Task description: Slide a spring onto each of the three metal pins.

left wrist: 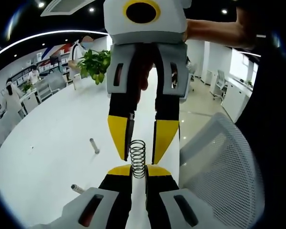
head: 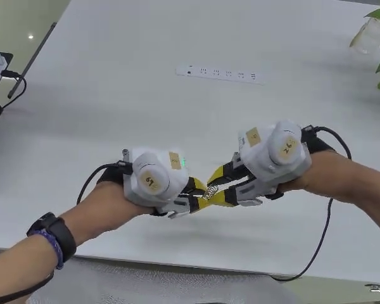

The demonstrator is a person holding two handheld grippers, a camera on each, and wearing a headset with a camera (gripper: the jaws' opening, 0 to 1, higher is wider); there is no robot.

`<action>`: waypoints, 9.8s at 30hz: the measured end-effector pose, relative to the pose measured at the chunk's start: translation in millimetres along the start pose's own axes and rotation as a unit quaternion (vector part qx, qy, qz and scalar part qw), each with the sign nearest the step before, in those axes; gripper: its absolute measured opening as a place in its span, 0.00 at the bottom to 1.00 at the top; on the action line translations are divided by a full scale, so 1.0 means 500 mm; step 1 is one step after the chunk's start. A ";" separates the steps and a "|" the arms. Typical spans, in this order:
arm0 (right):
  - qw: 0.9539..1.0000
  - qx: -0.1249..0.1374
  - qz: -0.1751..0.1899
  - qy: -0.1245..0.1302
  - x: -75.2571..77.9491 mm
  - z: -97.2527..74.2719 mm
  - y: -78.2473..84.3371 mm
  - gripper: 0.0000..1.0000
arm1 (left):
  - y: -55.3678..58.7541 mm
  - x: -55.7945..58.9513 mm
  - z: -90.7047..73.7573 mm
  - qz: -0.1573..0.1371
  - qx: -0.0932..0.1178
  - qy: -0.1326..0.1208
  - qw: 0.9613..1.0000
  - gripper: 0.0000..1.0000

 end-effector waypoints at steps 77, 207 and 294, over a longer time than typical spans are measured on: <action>0.997 -0.060 0.013 0.055 0.113 -0.048 0.113 0.08 | 0.133 -0.061 -0.168 -0.163 -0.004 -0.140 0.977 0.52; 0.986 -0.157 0.005 0.049 0.336 0.047 0.201 0.09 | 0.279 -0.089 -0.351 -0.277 -0.043 -0.260 0.924 0.71; 0.970 0.010 0.186 0.155 0.305 -0.033 0.237 0.24 | 0.267 -0.091 -0.375 -0.269 -0.030 -0.267 0.925 0.71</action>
Point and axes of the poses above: the centre of the closed fingertips' face, and the gripper's own axes: z roughly forward along the fingers, x roughly to its right, y roughly out of its underside, the point moved 2 cm from there along -z, roughly backward along the fingers, and after that the axes turned 10 degrees about z, right-handed, at the moved point
